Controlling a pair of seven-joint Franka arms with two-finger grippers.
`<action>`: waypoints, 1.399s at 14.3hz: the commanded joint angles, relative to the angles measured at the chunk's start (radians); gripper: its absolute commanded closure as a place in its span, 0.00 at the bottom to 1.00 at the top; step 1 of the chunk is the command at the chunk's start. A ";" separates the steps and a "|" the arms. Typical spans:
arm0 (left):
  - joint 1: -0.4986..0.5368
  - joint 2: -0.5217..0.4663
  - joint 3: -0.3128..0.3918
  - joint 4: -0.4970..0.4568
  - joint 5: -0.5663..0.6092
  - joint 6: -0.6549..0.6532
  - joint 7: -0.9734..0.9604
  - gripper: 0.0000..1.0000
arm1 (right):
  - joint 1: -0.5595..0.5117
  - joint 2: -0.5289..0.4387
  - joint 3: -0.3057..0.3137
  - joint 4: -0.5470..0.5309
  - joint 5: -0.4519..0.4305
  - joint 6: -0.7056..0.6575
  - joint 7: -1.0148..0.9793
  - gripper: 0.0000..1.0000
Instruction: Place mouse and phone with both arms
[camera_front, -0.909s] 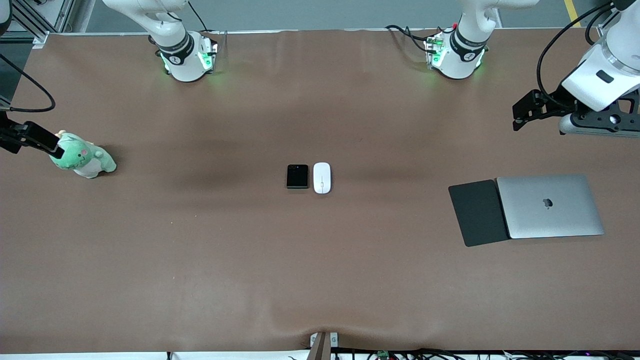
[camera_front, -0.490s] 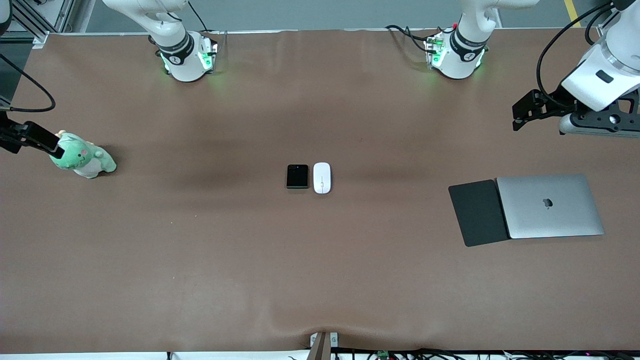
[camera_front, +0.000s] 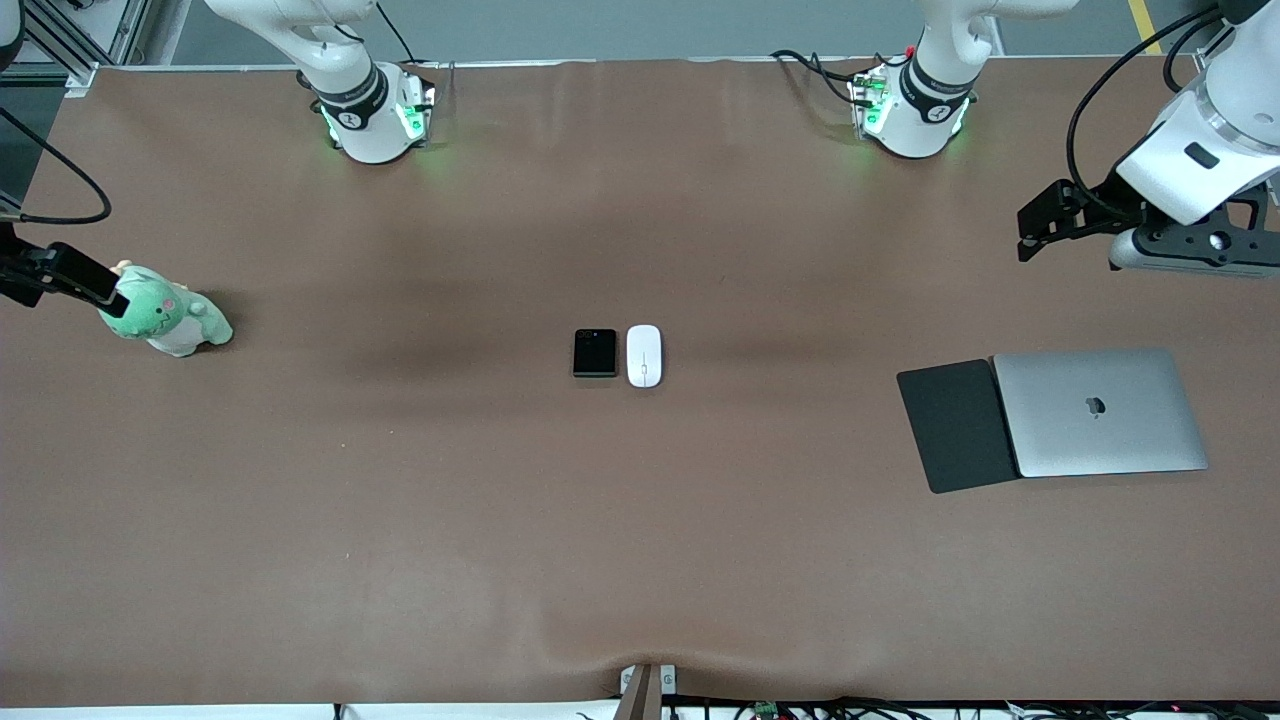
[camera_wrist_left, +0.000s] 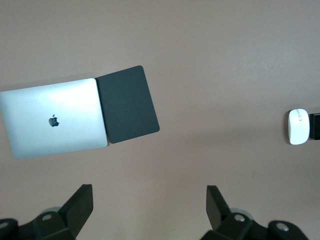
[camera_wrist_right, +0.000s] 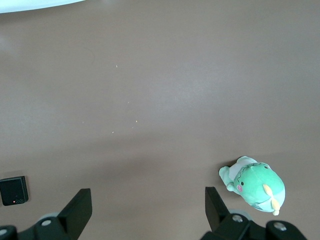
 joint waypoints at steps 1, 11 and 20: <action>-0.010 0.009 -0.008 -0.041 -0.029 0.057 -0.023 0.00 | 0.010 0.004 0.002 0.010 -0.008 -0.004 0.018 0.00; -0.014 0.155 -0.208 -0.102 -0.028 0.283 -0.215 0.00 | 0.039 0.006 -0.006 0.015 -0.008 -0.004 0.017 0.00; -0.181 0.412 -0.250 -0.092 0.012 0.548 -0.457 0.00 | 0.096 0.009 -0.091 0.014 -0.007 -0.004 0.003 0.00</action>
